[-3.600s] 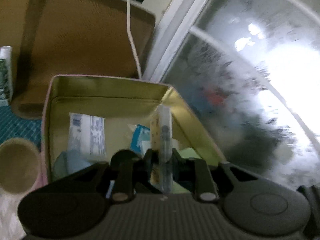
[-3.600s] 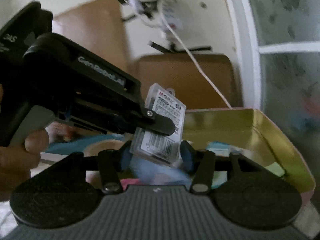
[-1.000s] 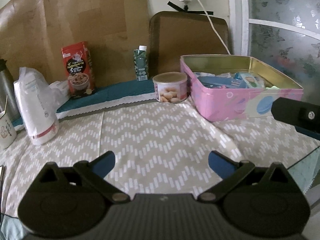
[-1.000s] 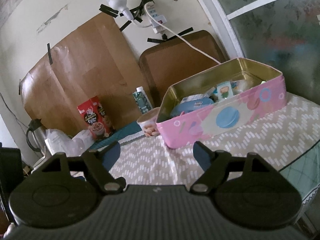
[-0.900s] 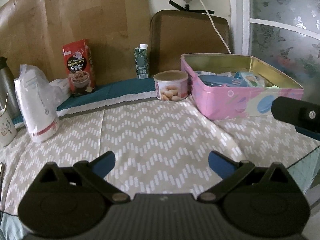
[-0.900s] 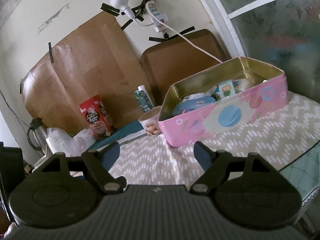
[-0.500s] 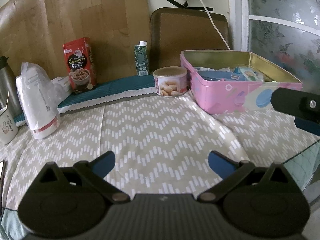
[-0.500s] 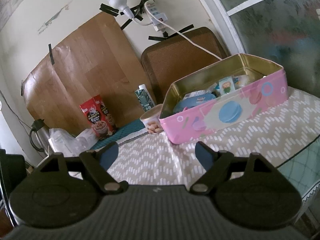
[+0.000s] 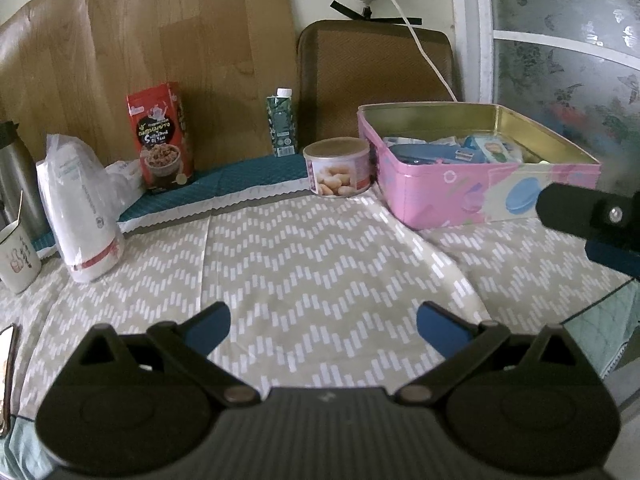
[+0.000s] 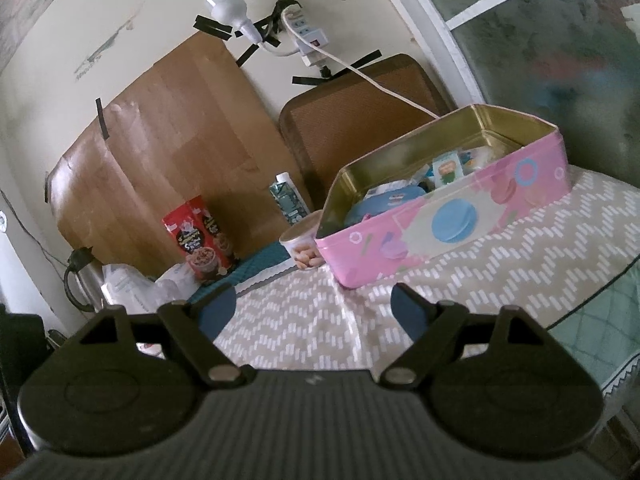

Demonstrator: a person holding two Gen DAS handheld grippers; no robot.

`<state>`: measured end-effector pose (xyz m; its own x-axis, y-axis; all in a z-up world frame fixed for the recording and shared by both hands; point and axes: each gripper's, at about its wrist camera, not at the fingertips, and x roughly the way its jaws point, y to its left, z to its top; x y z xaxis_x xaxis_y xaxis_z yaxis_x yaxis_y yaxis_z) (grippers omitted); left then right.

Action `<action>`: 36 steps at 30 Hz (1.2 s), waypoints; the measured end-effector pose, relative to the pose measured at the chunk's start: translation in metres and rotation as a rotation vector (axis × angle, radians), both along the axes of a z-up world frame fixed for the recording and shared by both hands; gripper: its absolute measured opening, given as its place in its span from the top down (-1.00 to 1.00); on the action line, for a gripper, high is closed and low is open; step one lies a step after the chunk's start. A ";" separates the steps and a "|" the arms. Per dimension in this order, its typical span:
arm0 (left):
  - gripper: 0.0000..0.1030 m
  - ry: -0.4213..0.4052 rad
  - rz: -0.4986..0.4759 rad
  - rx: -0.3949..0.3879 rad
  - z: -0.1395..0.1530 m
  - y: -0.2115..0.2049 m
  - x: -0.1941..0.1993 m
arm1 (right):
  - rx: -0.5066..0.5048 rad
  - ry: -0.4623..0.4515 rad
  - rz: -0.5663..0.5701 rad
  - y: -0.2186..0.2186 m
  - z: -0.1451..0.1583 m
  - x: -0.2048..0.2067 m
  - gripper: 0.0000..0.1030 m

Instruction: Organize soft objects

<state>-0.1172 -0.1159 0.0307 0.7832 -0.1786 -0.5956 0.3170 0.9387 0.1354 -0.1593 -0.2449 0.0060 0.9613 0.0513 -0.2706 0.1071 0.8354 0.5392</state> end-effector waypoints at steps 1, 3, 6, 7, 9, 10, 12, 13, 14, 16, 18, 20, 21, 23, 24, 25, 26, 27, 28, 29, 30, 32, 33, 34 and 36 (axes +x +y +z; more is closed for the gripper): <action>-0.99 0.000 -0.002 0.001 0.000 0.000 0.000 | 0.000 0.002 0.000 0.000 -0.001 0.000 -0.68; -0.99 -0.002 -0.003 0.005 0.000 0.000 0.000 | -0.002 0.005 0.000 0.000 -0.001 0.000 -0.69; -0.99 -0.009 -0.002 0.011 0.000 0.000 0.000 | -0.012 0.005 -0.008 0.002 -0.001 -0.002 -0.69; -0.99 -0.009 -0.002 0.011 0.001 0.001 0.001 | -0.018 0.003 -0.011 0.004 -0.001 -0.003 -0.69; -0.99 -0.012 0.000 0.012 0.001 0.002 0.001 | -0.030 -0.002 -0.018 0.006 -0.002 -0.004 -0.69; -0.99 -0.015 0.003 0.014 0.001 0.002 0.000 | -0.037 -0.004 -0.024 0.007 -0.002 -0.005 -0.69; -0.99 -0.020 0.004 0.018 0.001 0.003 0.000 | -0.048 -0.008 -0.031 0.009 -0.002 -0.006 -0.69; -0.99 -0.023 0.004 0.020 0.001 0.003 0.000 | -0.049 -0.009 -0.034 0.010 -0.002 -0.006 -0.69; -0.99 -0.025 0.004 0.022 0.001 0.004 0.000 | -0.048 -0.009 -0.036 0.010 -0.002 -0.006 -0.69; -0.99 -0.029 0.002 0.028 0.001 0.003 -0.001 | -0.045 -0.009 -0.040 0.010 -0.002 -0.006 -0.69; -0.99 -0.029 -0.001 0.029 0.001 0.003 -0.001 | -0.044 -0.008 -0.040 0.010 -0.002 -0.005 -0.69; -0.99 -0.027 -0.004 0.030 0.001 0.003 0.000 | -0.046 -0.008 -0.040 0.009 -0.002 -0.005 -0.69; -0.99 -0.027 -0.005 0.032 0.000 0.003 0.000 | -0.045 -0.008 -0.041 0.010 -0.002 -0.005 -0.69; -0.99 -0.024 -0.005 0.034 0.000 0.003 0.000 | -0.045 -0.009 -0.041 0.010 -0.002 -0.005 -0.69; -0.99 -0.021 -0.006 0.035 0.000 0.003 0.000 | -0.045 -0.009 -0.043 0.010 -0.002 -0.005 -0.69; -0.99 -0.020 -0.008 0.036 -0.001 0.003 0.000 | -0.044 -0.009 -0.044 0.009 -0.002 -0.005 -0.69; -0.99 -0.019 -0.010 0.037 -0.001 0.003 0.001 | -0.044 -0.009 -0.045 0.009 -0.002 -0.005 -0.69; -0.99 -0.020 -0.012 0.042 -0.002 0.003 0.001 | -0.044 -0.009 -0.045 0.008 -0.003 -0.005 -0.69; -0.99 -0.020 -0.015 0.047 -0.003 0.002 0.001 | -0.045 -0.008 -0.046 0.008 -0.003 -0.005 -0.69; -0.99 -0.020 -0.018 0.052 -0.004 0.002 0.001 | -0.047 -0.007 -0.047 0.007 -0.003 -0.005 -0.69; -0.99 -0.018 -0.021 0.055 -0.005 0.001 0.002 | -0.049 -0.006 -0.048 0.006 -0.004 -0.005 -0.69; -0.99 -0.012 -0.029 0.051 -0.006 0.000 0.003 | -0.057 -0.002 -0.055 0.004 -0.005 -0.006 -0.69; -0.99 -0.004 -0.036 0.048 -0.007 -0.001 0.005 | -0.063 0.000 -0.059 0.004 -0.006 -0.006 -0.69; -0.99 0.003 -0.042 0.046 -0.008 -0.001 0.006 | -0.070 0.003 -0.065 0.004 -0.007 -0.007 -0.69; -0.99 0.012 -0.049 0.042 -0.010 -0.001 0.010 | -0.080 0.009 -0.076 0.004 -0.009 -0.006 -0.69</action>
